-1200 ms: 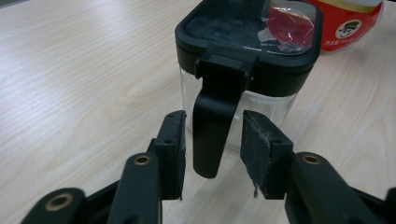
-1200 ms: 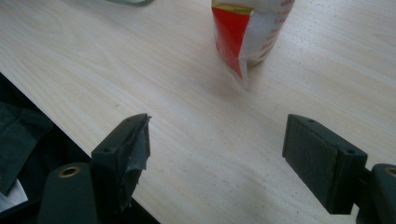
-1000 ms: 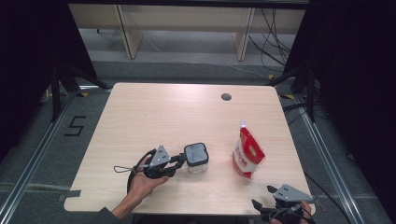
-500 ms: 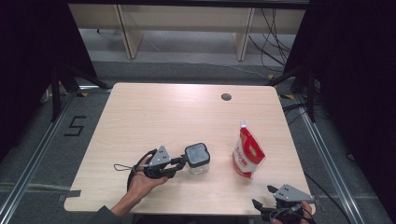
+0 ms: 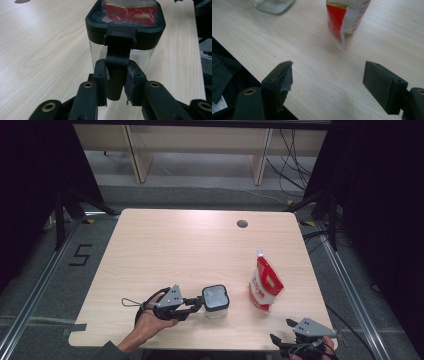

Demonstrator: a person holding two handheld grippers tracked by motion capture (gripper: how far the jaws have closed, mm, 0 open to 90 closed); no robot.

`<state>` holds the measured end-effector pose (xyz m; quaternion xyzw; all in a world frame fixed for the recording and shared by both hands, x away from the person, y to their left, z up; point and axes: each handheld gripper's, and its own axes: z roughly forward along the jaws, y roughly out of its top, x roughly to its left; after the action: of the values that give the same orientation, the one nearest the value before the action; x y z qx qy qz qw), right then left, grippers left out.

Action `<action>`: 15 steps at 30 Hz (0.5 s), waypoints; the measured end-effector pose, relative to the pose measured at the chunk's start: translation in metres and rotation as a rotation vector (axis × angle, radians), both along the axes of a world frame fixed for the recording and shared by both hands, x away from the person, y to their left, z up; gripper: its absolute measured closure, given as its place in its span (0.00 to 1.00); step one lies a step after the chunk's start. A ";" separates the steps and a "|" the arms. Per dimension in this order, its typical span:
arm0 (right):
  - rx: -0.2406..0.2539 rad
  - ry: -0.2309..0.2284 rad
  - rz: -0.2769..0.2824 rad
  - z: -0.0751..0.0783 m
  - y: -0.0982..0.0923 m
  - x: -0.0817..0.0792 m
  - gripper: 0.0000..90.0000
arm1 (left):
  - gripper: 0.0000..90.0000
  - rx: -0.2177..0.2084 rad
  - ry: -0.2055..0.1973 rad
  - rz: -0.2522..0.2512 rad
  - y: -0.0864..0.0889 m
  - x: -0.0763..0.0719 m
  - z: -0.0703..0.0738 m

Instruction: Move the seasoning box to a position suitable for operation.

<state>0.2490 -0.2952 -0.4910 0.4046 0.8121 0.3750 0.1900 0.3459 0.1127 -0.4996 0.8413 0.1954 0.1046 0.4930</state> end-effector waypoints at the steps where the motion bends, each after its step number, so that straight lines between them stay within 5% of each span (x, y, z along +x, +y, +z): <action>1: 0.000 0.000 0.000 0.000 0.000 0.000 0.28 | 0.81 0.000 -0.010 -0.014 0.000 -0.001 0.000; 15: -0.002 0.012 0.005 0.000 0.002 -0.001 0.27 | 0.81 -0.004 -0.004 -0.141 0.004 -0.016 -0.001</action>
<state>0.2481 -0.2929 -0.4913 0.4048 0.8146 0.3722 0.1843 0.3295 0.1165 -0.5006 0.8519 0.1348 0.0711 0.5011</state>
